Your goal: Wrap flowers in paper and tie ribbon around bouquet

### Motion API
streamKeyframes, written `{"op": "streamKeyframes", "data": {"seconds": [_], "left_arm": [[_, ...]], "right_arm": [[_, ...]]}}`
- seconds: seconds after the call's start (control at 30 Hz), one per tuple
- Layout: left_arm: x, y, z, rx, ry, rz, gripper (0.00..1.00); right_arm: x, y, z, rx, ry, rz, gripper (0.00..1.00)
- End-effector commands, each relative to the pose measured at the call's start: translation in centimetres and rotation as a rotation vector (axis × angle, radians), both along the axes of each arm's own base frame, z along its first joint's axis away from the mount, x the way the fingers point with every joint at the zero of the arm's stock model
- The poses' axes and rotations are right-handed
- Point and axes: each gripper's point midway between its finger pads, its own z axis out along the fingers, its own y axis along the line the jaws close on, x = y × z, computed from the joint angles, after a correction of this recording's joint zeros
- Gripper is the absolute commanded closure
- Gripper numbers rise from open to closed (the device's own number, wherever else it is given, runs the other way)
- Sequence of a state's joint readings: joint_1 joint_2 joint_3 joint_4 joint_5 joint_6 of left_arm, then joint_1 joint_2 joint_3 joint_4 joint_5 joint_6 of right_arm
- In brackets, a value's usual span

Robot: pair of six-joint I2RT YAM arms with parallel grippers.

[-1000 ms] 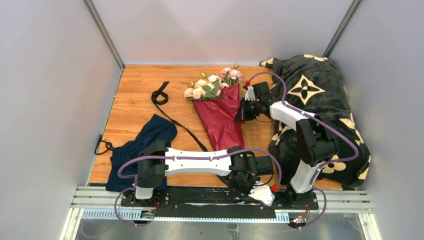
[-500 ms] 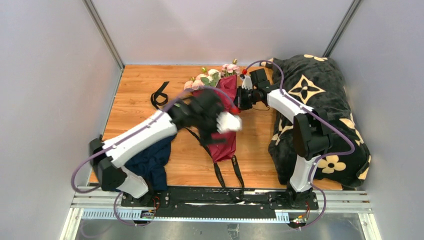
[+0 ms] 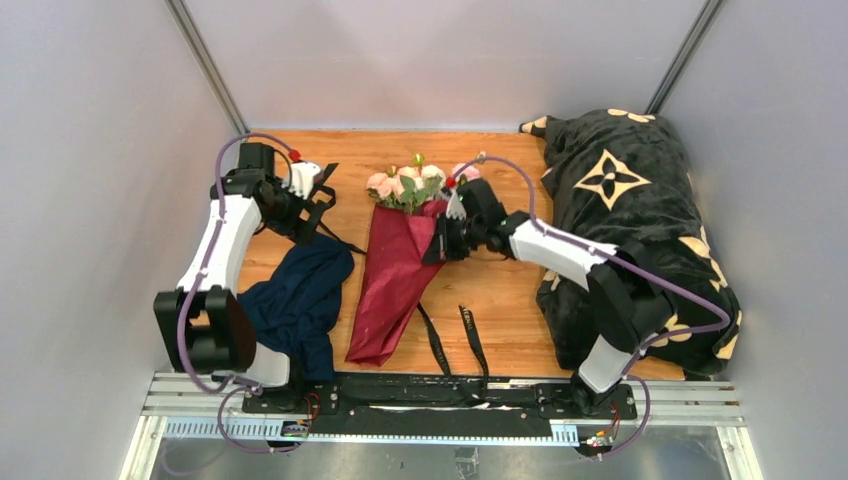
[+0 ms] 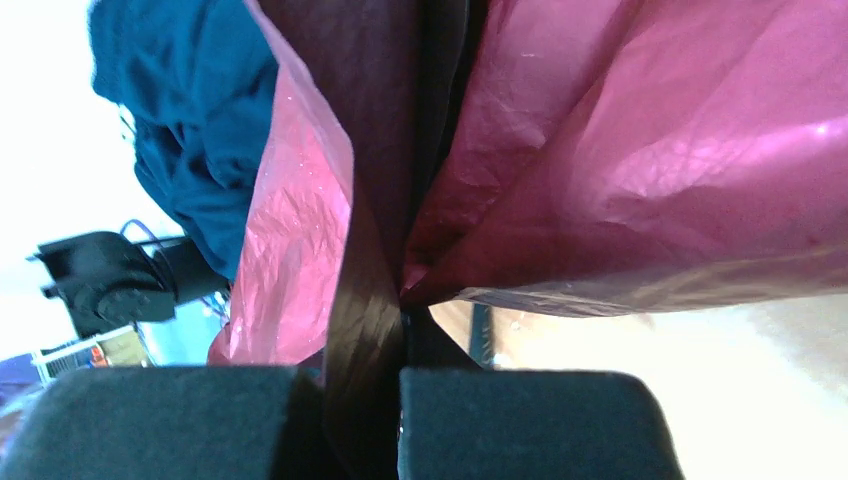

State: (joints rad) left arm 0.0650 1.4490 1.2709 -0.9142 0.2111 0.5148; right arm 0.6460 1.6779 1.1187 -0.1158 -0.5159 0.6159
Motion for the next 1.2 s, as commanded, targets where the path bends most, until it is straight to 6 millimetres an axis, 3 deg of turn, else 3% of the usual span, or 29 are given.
{"op": "streamKeyframes", "data": {"seconds": [0.0, 0.1, 0.2, 0.3, 0.4, 0.5, 0.63, 0.77, 0.87, 0.97, 1.07, 1.1, 1.17], "left_arm": [[0.7, -1.9, -1.0, -0.172, 0.04, -0.001, 0.07], [-1.4, -6.9, 0.3, -0.287, 0.012, -0.176, 0.11], [-5.3, -13.7, 0.3, -0.261, 0.016, -0.434, 0.17], [-9.1, -19.4, -2.0, -0.24, 0.041, -0.614, 0.23], [-11.3, -22.1, -5.2, -0.191, 0.036, -0.716, 0.24], [-11.6, -23.3, -7.8, -0.133, 0.008, -0.74, 0.23], [-11.0, -23.2, -11.2, -0.084, 0.048, -0.69, 0.21], [-11.4, -23.0, -13.9, -0.036, 0.189, -0.654, 0.22], [-11.4, -22.6, -15.0, 0.007, 0.244, -0.633, 0.22], [-11.4, -22.5, -15.3, 0.018, 0.258, -0.63, 0.22], [-11.4, -22.5, -15.1, 0.015, 0.25, -0.634, 0.22], [-11.5, -22.4, -15.1, 0.015, 0.25, -0.635, 0.22], [-11.6, -22.4, -14.9, 0.01, 0.245, -0.639, 0.22]], "right_arm": [[-2.4, 1.5, -2.0, -0.014, -0.026, -0.049, 1.0], [-3.8, 1.4, -5.4, -0.059, 0.034, -0.032, 1.0], [-4.0, 0.7, -7.7, -0.099, 0.055, -0.038, 1.0], [-3.8, 0.4, -8.5, -0.131, 0.062, -0.028, 1.0], [-3.9, 0.3, -8.4, -0.131, 0.062, -0.026, 0.98], [-4.1, -0.1, -7.8, -0.125, 0.057, -0.037, 0.88], [-4.1, -0.6, -6.2, -0.115, 0.037, -0.055, 0.75], [-4.5, -2.9, -4.7, -0.19, 0.016, -0.106, 0.63], [-5.2, -6.4, -4.1, -0.308, -0.014, -0.161, 0.56], [-7.6, -11.3, -4.4, -0.467, -0.001, -0.208, 0.51], [-11.1, -15.7, -5.3, -0.617, 0.034, -0.251, 0.38], [-12.7, -16.1, -5.9, -0.638, 0.06, -0.232, 0.32], [-15.0, -15.7, -7.1, -0.62, 0.111, -0.203, 0.31]]}}
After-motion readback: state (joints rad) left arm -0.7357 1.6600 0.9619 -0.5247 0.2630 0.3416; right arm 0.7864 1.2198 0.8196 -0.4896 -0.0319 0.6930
